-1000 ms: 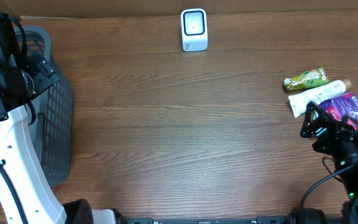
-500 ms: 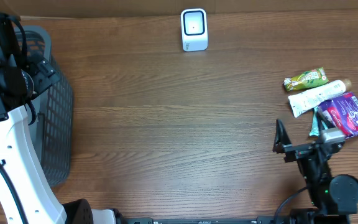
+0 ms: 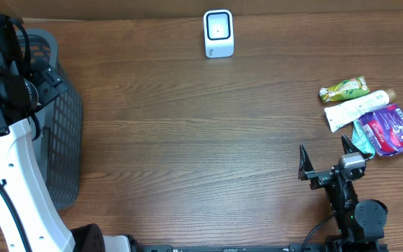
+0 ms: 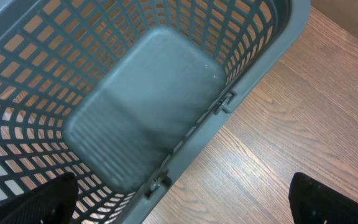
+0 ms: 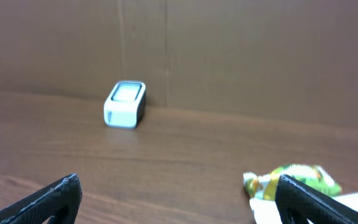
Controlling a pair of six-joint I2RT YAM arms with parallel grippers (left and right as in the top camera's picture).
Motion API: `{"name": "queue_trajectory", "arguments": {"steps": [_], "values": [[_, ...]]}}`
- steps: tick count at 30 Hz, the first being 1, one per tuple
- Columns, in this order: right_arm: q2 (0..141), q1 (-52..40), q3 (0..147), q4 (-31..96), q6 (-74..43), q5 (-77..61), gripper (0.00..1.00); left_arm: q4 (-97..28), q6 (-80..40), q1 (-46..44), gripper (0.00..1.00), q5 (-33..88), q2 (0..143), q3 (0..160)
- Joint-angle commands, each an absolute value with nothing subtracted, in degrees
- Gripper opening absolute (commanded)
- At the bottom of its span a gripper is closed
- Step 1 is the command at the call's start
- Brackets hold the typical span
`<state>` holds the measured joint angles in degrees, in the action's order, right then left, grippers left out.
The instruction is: Scan the item barcode
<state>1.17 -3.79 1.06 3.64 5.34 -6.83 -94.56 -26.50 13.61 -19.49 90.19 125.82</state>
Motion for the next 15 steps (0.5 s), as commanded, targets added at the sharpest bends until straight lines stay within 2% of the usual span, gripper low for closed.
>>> {"name": "queue_trajectory", "arguments": {"steps": [1, 15], "values": [[0.1, -4.1, 0.4, 4.2, 6.0, -6.1, 1.00, -94.5, -27.0, 13.5, 1.00, -19.4, 90.6, 125.7], [0.2, -4.0, 0.4, 4.2, 5.7, -6.1, 1.00, -94.5, -27.0, 13.5, 0.99, -19.4, 90.6, 125.7]]}}
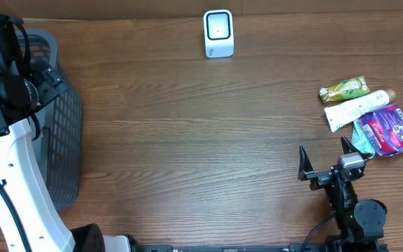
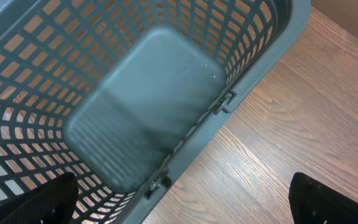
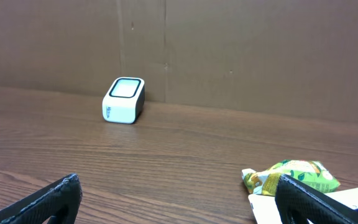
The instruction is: Scan the item barcode
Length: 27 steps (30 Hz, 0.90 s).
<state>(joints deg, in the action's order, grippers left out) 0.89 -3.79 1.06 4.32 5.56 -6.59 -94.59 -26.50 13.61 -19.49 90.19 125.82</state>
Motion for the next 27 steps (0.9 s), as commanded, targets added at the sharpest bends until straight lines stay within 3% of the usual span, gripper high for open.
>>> {"name": "queue_trajectory", "arguments": {"steps": [1, 19, 27], "values": [[0.2, -4.0, 0.4, 4.2, 5.7, -6.1, 1.00, -94.5, -27.0, 13.5, 0.99, -19.4, 90.6, 125.7], [0.2, -4.0, 0.4, 4.2, 5.7, -6.1, 1.00, -94.4, -27.1, 13.4, 1.00, -19.3, 89.4, 125.5], [0.2, -4.0, 0.4, 4.2, 5.7, -6.1, 1.00, -90.3, -29.1, 10.9, 1.00, -19.4, 78.8, 107.7]]}}
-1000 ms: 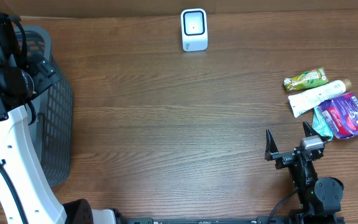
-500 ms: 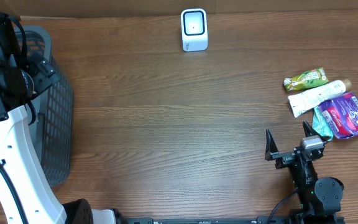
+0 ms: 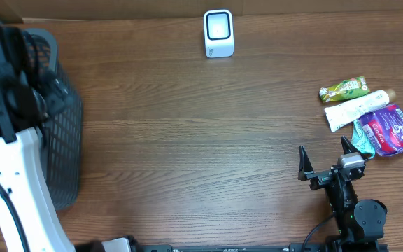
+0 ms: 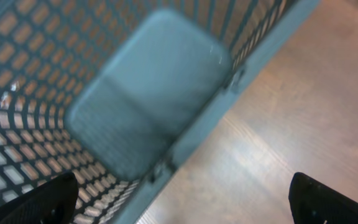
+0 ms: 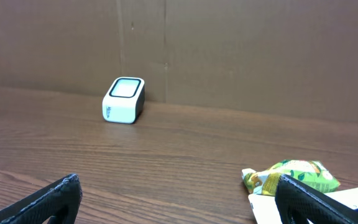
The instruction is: Scan the item barcode
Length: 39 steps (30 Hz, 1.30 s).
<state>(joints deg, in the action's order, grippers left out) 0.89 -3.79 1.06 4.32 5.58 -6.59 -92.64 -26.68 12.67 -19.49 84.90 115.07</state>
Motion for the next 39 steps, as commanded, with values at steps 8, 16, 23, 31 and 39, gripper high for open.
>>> {"name": "queue_trajectory", "arguments": {"steps": [8, 16, 23, 31, 39], "values": [[0.2, -4.0, 0.4, 4.2, 5.7, -6.1, 1.00, -55.4, -15.0, 3.7, 1.00, -10.0, 60.4, 80.9], [0.2, -4.0, 0.4, 4.2, 5.7, -6.1, 1.00, -24.1, -2.1, 3.0, 1.00, 3.0, 42.2, 53.3], [0.2, -4.0, 0.4, 4.2, 5.7, -6.1, 1.00, 0.4, -2.1, 3.0, 1.00, 3.0, 27.1, 27.1], [0.2, -4.0, 0.4, 4.2, 5.7, -6.1, 1.00, 5.0, 0.8, 3.1, 0.99, 0.6, 8.8, 10.9], [0.2, -4.0, 0.4, 4.2, 5.7, -6.1, 1.00, 3.1, 9.6, 3.1, 1.00, 0.6, 0.2, 4.9]]}}
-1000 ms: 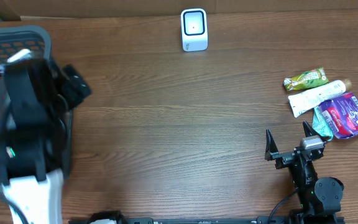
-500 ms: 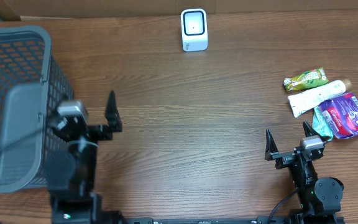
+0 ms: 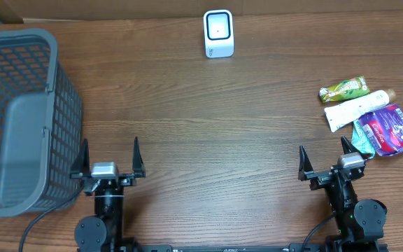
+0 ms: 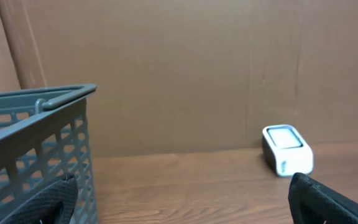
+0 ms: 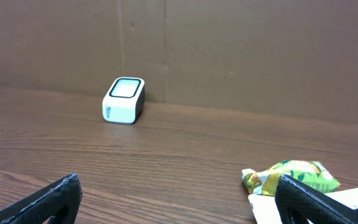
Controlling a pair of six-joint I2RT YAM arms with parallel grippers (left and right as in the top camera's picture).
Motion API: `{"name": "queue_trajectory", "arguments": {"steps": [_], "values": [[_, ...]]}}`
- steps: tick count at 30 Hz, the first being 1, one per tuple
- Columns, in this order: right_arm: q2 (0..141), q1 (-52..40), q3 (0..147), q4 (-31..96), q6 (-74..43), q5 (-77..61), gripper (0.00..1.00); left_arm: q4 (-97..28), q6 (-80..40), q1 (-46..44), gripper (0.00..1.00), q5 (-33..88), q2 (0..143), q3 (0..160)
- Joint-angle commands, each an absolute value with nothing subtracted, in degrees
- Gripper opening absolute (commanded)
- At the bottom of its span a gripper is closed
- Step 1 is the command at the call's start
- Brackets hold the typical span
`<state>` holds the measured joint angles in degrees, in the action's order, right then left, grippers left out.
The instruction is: Scan the item barcode
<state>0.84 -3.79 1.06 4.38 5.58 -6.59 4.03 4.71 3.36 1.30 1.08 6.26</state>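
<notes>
The white barcode scanner (image 3: 219,33) stands at the table's far edge, also seen as scanner (image 4: 287,150) and scanner (image 5: 123,101). The items lie in a cluster at the right: a green packet (image 3: 343,89), a white tube (image 3: 359,108), a purple pack (image 3: 390,130) and a teal pack (image 3: 362,140). My right gripper (image 3: 323,151) rests open at the front right, just left of the cluster, with the green packet (image 5: 291,175) near its right finger. My left gripper (image 3: 110,151) sits open at the front left, holding nothing.
A grey mesh basket (image 3: 19,119) fills the left side of the table, right beside my left gripper, and its wall (image 4: 36,143) shows in the left wrist view. A brown cardboard wall (image 5: 229,50) closes off the back.
My left arm has come away from above the basket and now sits low at the front left, facing the scanner. The right arm and the items have not moved.
My left arm was held high over the empty basket, looking down into it, at the first two moments. Then its view was blurred and shifted. Now it rests low at the front. My right gripper stayed open beside the items throughout.
</notes>
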Motion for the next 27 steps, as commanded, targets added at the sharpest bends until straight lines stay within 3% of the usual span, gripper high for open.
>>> {"name": "queue_trajectory", "arguments": {"steps": [1, 9, 27], "values": [[0.2, -4.0, 0.4, 4.2, 5.7, -6.1, 1.00, 1.8, 10.1, 3.1, 1.00, 0.6, 0.2, 4.8], [0.2, -4.0, 0.4, 4.2, 5.7, -6.1, 1.00, -4.6, 14.5, 3.1, 1.00, 0.6, 0.2, 4.1], [0.2, -4.0, 0.4, 4.2, 5.7, -6.1, 1.00, -4.4, 13.7, 3.1, 1.00, 1.1, 0.3, 0.3]]}}
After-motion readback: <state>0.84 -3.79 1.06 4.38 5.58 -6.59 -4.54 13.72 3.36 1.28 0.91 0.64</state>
